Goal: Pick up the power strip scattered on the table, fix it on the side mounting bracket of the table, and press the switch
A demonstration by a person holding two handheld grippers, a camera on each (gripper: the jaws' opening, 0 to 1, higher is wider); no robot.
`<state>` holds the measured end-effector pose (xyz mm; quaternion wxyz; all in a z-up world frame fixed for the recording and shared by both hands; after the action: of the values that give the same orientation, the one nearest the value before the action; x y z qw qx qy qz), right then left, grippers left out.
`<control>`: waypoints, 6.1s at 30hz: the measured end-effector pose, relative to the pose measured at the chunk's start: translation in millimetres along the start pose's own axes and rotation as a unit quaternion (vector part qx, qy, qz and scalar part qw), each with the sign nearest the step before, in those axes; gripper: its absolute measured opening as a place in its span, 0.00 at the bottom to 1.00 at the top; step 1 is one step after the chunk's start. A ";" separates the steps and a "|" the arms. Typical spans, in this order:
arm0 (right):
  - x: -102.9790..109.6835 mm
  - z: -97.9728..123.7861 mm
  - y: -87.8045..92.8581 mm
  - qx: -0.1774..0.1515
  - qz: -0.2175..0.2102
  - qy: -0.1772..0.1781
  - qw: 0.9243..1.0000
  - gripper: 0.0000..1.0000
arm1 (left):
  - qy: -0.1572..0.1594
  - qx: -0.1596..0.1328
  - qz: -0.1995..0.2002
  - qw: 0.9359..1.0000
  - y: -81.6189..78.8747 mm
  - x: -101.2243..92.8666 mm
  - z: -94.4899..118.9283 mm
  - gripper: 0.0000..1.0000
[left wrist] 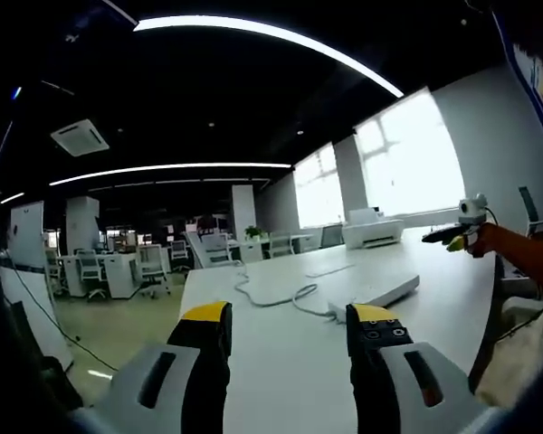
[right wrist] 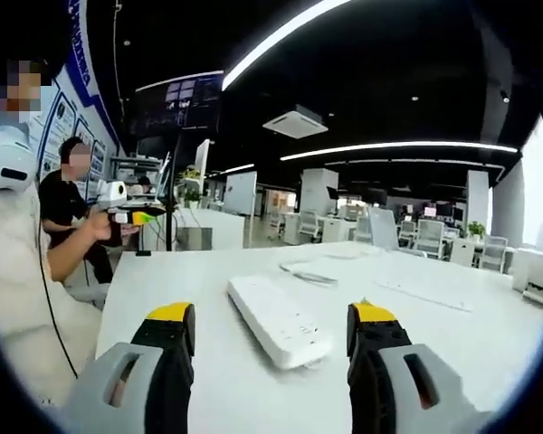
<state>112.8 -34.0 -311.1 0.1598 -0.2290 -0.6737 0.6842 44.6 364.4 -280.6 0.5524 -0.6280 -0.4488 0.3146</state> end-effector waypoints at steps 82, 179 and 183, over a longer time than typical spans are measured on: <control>-37.0 -63.3 86.6 0.138 -0.040 -0.125 0.982 0.61 | 0.025 -0.020 0.012 0.999 -8.9 -3.1 3.5 0.55; -3.4 -70.1 73.2 0.203 -0.268 0.018 0.942 0.48 | 0.078 0.104 0.178 0.975 55.7 -59.6 -80.7 0.56; 0.2 -70.4 72.8 0.206 -0.269 0.022 0.941 0.48 | 0.077 0.102 0.223 0.966 54.0 -64.6 -86.5 0.56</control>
<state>156.4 22.9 -382.7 0.3965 -0.0168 -0.5510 0.7341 107.5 270.7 -323.2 0.5627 -0.6748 -0.2190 0.4243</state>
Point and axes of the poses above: the point that each gripper's makers call its tool centre point, and the gripper's own axes: z roughly backward along the fingers, x roughly to its left, y roughly out of its underside, the point moved 2 cm from there along z, roughly backward along the fingers, and after that the axes turned 7 degrees about -x, right-handed, at the moved point
